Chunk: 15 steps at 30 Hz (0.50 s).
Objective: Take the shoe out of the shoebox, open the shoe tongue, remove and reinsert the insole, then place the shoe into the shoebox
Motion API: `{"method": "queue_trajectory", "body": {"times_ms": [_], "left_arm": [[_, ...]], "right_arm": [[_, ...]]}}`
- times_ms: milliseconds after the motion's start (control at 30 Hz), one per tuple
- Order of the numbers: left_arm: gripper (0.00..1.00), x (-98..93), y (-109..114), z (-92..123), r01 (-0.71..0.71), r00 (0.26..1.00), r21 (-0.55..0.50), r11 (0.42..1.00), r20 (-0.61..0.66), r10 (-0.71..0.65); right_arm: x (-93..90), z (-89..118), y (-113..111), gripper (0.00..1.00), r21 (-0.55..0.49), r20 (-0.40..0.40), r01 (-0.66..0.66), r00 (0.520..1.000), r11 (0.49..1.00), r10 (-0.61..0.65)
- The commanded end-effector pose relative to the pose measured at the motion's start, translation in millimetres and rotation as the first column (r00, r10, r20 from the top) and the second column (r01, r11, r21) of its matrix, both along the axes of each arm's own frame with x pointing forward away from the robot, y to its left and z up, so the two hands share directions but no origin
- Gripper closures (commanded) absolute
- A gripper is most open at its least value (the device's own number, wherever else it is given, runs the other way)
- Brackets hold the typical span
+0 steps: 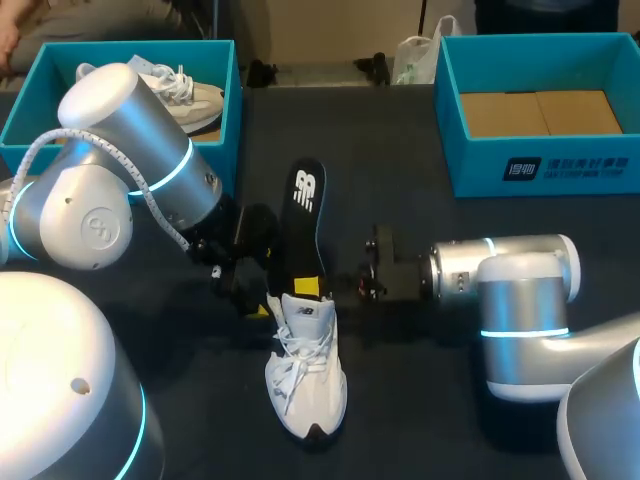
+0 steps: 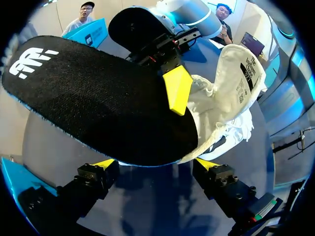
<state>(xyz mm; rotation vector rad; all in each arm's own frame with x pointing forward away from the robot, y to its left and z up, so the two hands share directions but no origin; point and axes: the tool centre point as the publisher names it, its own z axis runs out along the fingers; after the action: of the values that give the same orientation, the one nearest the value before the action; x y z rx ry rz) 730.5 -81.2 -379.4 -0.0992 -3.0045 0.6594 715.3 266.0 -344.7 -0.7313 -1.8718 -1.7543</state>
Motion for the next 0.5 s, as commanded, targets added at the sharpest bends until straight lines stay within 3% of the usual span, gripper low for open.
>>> {"method": "queue_trajectory", "body": {"times_ms": [33,500], "left_arm": [[0.00,0.0,-0.1,-0.7,0.000,1.000,0.000,1.000,0.000,0.000],[0.00,0.0,-0.1,-0.7,0.000,1.000,0.000,1.000,0.000,0.000]], "right_arm": [[-1.9,4.3,2.3,0.77,-0.015,0.011,-0.003,1.000,1.000,0.003],[7.4,12.5,1.5,0.71,-0.034,0.037,-0.037,0.999,0.999,0.038]]}}
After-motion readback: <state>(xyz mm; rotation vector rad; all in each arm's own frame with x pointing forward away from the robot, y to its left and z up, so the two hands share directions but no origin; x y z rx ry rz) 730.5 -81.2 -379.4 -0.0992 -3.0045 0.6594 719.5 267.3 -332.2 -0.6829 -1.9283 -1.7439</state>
